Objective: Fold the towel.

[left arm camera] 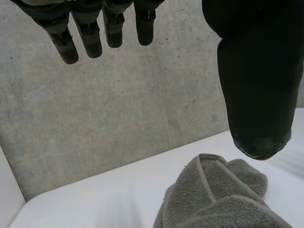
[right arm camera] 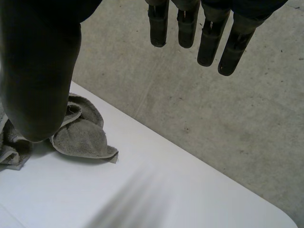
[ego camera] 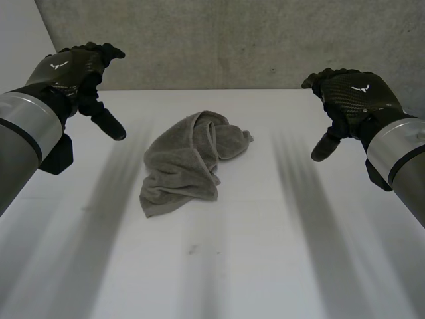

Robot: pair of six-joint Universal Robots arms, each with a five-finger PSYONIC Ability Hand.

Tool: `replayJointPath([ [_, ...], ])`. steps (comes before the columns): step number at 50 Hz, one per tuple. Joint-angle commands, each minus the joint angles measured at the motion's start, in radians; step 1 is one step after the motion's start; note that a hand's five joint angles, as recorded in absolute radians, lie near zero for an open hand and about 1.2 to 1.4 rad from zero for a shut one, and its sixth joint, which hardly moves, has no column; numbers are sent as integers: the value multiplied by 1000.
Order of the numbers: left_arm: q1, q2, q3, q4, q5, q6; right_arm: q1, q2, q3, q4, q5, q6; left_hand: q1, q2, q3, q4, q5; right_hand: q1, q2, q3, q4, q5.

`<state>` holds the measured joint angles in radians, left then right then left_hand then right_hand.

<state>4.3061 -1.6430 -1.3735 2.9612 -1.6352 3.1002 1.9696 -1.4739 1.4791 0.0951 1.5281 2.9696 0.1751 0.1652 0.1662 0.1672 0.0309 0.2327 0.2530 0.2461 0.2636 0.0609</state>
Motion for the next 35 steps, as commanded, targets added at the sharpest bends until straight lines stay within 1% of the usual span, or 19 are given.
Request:
replayJointPath([
  [1, 6, -15, -6, 19, 0, 0, -2, 0, 0, 0, 0, -1, 0, 10, 9, 8, -30, -58, -79, -72, -89, -61],
  [7, 6, -60, -25, 90, 0, 6, -3, 7, 0, -6, 0, 11, 18, 28, 27, 26, -13, -58, -79, -72, -89, -61],
  [14, 20, -159, -27, 154, 9, 9, 0, 79, -19, 0, -5, 14, 50, 60, 59, 58, 20, -58, -79, -72, -89, -61],
  [16, 21, -224, -25, 183, 52, 11, -1, 87, -19, 0, -15, 14, 56, 66, 65, 64, 26, -58, -79, -72, -89, -61],
  [17, 21, -224, -25, 183, 52, 11, -5, 99, -19, 0, -31, 12, 56, 66, 65, 64, 26, -58, -79, -72, -89, -61],
  [19, 26, -291, -25, 225, 106, 11, -8, 112, -19, 0, -46, 12, 56, 66, 65, 64, 26, -58, -79, -72, -89, -61],
  [20, 26, -291, -25, 225, 106, 11, -8, 112, -19, 0, -46, 12, 56, 66, 65, 64, 26, -58, -79, -72, -89, -61],
  [21, 32, -326, -25, 249, 129, 11, -8, 121, -17, -2, -58, 12, 56, 66, 65, 64, 26, -58, -79, -72, -89, -61],
  [22, 32, -327, -25, 249, 129, 11, -8, 127, -16, -2, -68, 11, 56, 66, 65, 64, 26, -58, -79, -72, -89, -61],
  [23, 43, -363, -22, 277, 146, 11, -8, 127, -16, -2, -68, 11, 56, 66, 65, 64, 26, -58, -79, -72, -89, -61],
  [26, 53, -402, -18, 308, 160, 11, -8, 138, -13, -3, -74, 6, 59, 69, 68, 67, 29, -58, -79, -72, -89, -61],
  [28, 61, -483, -6, 370, 172, 12, -5, 146, -13, 0, -75, 6, 97, 107, 106, 105, 67, -58, -79, -72, -89, -61],
  [33, 63, -553, 5, 415, 173, 12, -2, 156, -14, 0, -77, 6, 100, 110, 109, 108, 70, -58, -79, -72, -89, -61],
  [35, 63, -593, 10, 429, 173, 12, -2, 164, -14, 0, -83, 6, 179, 189, 188, 187, 148, -58, -79, -72, -89, -61],
])
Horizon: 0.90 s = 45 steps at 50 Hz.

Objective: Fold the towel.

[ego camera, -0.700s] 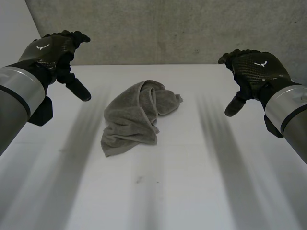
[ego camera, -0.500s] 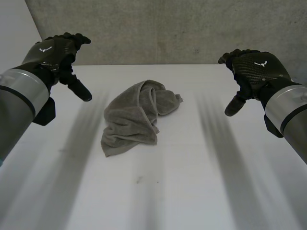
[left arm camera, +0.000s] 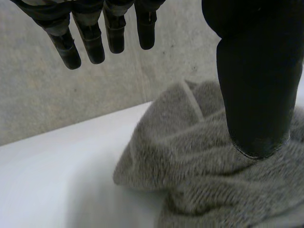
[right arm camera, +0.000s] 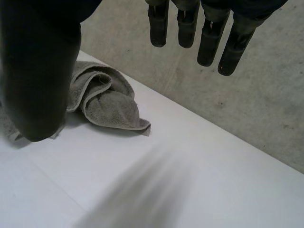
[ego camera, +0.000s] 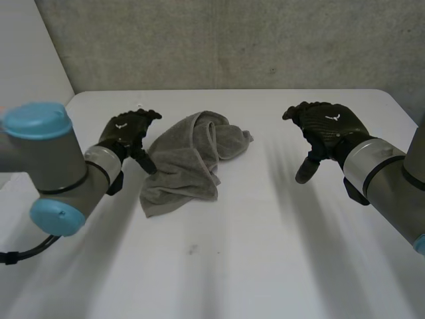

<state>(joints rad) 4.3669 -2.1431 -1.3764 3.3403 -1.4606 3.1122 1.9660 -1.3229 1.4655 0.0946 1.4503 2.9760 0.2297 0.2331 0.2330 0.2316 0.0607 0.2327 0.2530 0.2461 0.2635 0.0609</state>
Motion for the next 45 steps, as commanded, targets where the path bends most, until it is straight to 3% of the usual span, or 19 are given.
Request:
replayJointPath([
  [1, 2, -93, 13, 50, -1, 0, 2, 13, -1, 0, -5, 0, 125, 121, 121, 123, 119, -58, -78, -72, -89, -61],
  [9, -3, -172, 17, 77, -1, 0, 2, 30, 2, 0, -44, 0, 330, 327, 327, 328, 325, -58, -78, -72, -89, -61],
  [10, -7, -179, 17, 76, -3, 2, 2, 31, 1, 0, -44, 0, 484, 481, 481, 482, 479, -58, -78, -72, -89, -61],
  [11, -7, -179, 17, 76, -3, 2, 2, 31, -1, 0, -44, 0, 486, 482, 483, 484, 480, -58, -78, -72, -89, -61],
  [13, -20, -181, 17, 74, -13, 0, 1, 31, -1, 0, -42, 0, 1079, 1075, 1075, 1077, 1073, -58, -78, -72, -89, -61],
  [15, -24, -176, 17, 70, -20, -3, 1, 30, -2, 0, -42, 0, 1166, 1162, 1162, 1164, 1160, -58, -78, -72, -89, -61],
  [22, -89, -107, -16, -4, -96, -15, -12, 16, -14, 0, -47, 0, 1167, 1163, 1163, 1165, 1161, -58, -78, -72, -89, -61],
  [24, -136, -32, -62, -98, -176, -35, -12, 16, -23, 2, -45, 0, 1167, 1163, 1163, 1165, 1161, -58, -78, -72, -89, -61],
  [25, -136, -32, -63, -99, -176, -35, -12, 16, -31, 2, -45, 0, 1167, 1163, 1163, 1165, 1161, -58, -78, -72, -89, -61],
  [27, -212, 40, -102, -191, -221, -102, -15, 16, -39, 2, -45, 0, 1167, 1163, 1163, 1165, 1161, -58, -78, -72, -89, -61],
  [30, -256, 74, -122, -225, -224, -153, -22, 14, -56, 4, -45, -3, 1167, 1163, 1163, 1165, 1161, -58, -78, -72, -89, -61],
  [35, -394, 152, -171, -285, -213, -366, -48, 13, -67, 5, -44, -5, 1167, 1163, 1163, 1165, 1161, -58, -78, -72, -89, -61],
  [45, -555, 120, -155, -280, -215, -527, -62, 14, -70, 5, -44, -5, 1167, 1163, 1163, 1165, 1161, -58, -78, -72, -89, -61],
])
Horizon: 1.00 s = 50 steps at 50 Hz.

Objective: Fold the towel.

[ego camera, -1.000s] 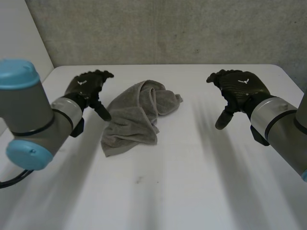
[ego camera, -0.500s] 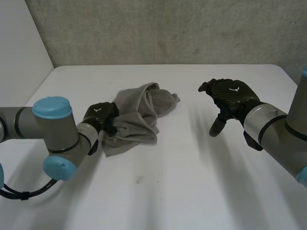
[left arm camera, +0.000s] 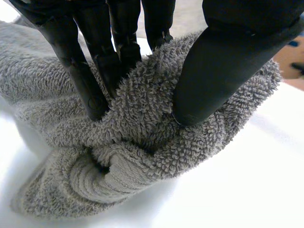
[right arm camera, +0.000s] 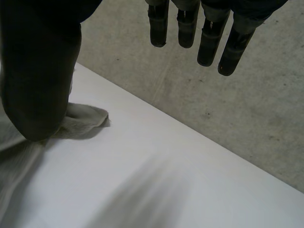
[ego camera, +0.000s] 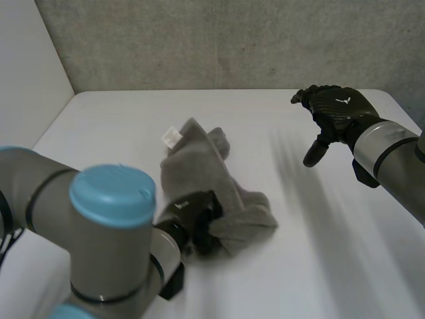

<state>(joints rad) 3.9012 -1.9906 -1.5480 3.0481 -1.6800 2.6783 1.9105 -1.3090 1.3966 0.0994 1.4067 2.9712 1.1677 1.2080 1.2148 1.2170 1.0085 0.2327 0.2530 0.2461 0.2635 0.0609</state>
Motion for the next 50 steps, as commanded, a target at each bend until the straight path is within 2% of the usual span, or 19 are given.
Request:
replayJointPath([
  [1, -109, -52, 26, 18, 3, -121, -8, 1, -1, 0, 0, 0, 229, 188, 182, 179, 213, -58, -78, -72, -89, -61],
  [8, -163, -117, 68, 54, 6, -244, -10, 1, -1, 0, 3, 0, 153, 112, 106, 103, 137, -58, -78, -72, -89, -61],
  [10, -175, -123, 80, 60, 8, -261, -11, 1, -2, 0, 3, 0, -376, -416, -423, -425, -391, -58, -78, -72, -89, -61],
  [11, -175, -123, 80, 60, 8, -261, -13, 1, -4, 0, 3, 0, -379, -419, -426, -428, -394, -58, -78, -72, -89, -61],
  [12, -177, -116, 95, 54, 6, -252, -13, 1, -5, 0, 3, 0, -800, -841, -847, -850, -816, -58, -78, -72, -89, -61],
  [13, -177, -116, 95, 54, 6, -252, -13, 1, -5, 0, 3, 0, -804, -845, -851, -854, -820, -58, -78, -72, -89, -61],
  [14, -172, -108, 107, 54, 6, -238, -17, -1, -5, 0, 5, 0, -993, -1034, -1040, -1042, -1008, -58, -78, -72, -89, -61],
  [16, -158, -99, 128, 54, 6, -210, -28, -1, -7, 2, 8, 0, -993, -1034, -1040, -1042, -1008, -58, -78, -72, -89, -61],
  [19, -94, -65, 160, 55, 6, -126, -47, -6, -8, 20, 15, 2, -993, -1034, -1040, -1042, -1008, -58, -78, -72, -89, -61],
  [21, -7, -54, 193, 57, 9, -11, -48, -12, -10, 39, 17, 2, -984, -1024, -1031, -1033, -999, -58, -78, -72, -89, -61],
  [22, -6, -54, 193, 57, 9, -11, -48, -18, -13, 72, 15, 0, -984, -1024, -1031, -1033, -999, -58, -78, -72, -89, -61],
  [24, 47, -68, 251, 51, 9, 142, -48, -21, -13, 109, 14, 0, -981, -1021, -1028, -1030, -996, -58, -78, -72, -89, -61],
  [25, 47, -68, 252, 51, 9, 143, -47, -25, -11, 144, 14, 0, -981, -1021, -1028, -1030, -996, -58, -78, -72, -89, -61],
  [27, 82, -114, 308, 49, 19, 298, -47, -29, -5, 181, 12, 0, -978, -1018, -1025, -1027, -993, -58, -78, -72, -89, -61],
  [30, 106, -146, 335, 48, 36, 365, -50, -32, 28, 230, 8, 5, -966, -1006, -1013, -1015, -981, -58, -78, -72, -89, -61],
  [32, 148, -206, 391, 46, 98, 478, -51, -33, 58, 243, 5, 5, -960, -1000, -1007, -1009, -975, -58, -78, -72, -89, -61],
  [33, 149, -206, 391, 46, 98, 479, -54, -39, 87, 241, 0, 5, -960, -1000, -1007, -1009, -975, -58, -78, -72, -89, -61],
  [40, 192, -356, 520, 9, 288, 606, -54, -68, 231, 200, -2, 14, -849, -889, -896, -898, -864, -58, -78, -72, -89, -61],
  [50, 195, -455, 605, -54, 345, 713, -56, -72, 421, 117, -2, 8, -719, -760, -766, -769, -735, -58, -78, -72, -89, -61],
])
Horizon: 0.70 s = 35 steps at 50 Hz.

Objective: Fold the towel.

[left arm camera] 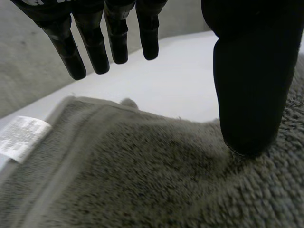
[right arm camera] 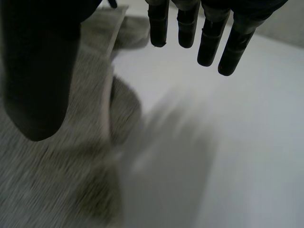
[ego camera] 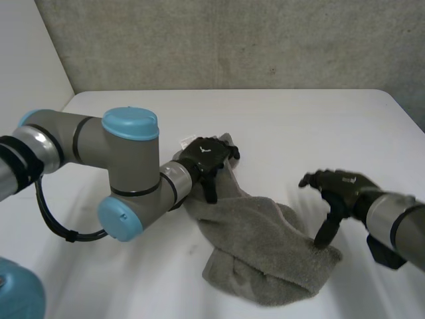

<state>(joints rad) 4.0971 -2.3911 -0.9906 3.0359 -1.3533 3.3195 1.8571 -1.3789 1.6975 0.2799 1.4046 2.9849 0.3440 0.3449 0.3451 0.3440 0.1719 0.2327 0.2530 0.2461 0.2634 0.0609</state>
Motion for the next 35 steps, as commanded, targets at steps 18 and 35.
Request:
replayJointPath([
  [18, 2, -120, 90, -126, 3, 287, -1, -12, 237, -182, 0, -14, 561, 560, 560, 561, 559, 416, 396, 403, 385, 413],
  [35, 23, -30, 387, 269, -334, 217, 14, 73, -226, -532, 14, -92, 1052, 1051, 1051, 1052, 1050, 1164, 1143, 1150, 1133, 1161],
])
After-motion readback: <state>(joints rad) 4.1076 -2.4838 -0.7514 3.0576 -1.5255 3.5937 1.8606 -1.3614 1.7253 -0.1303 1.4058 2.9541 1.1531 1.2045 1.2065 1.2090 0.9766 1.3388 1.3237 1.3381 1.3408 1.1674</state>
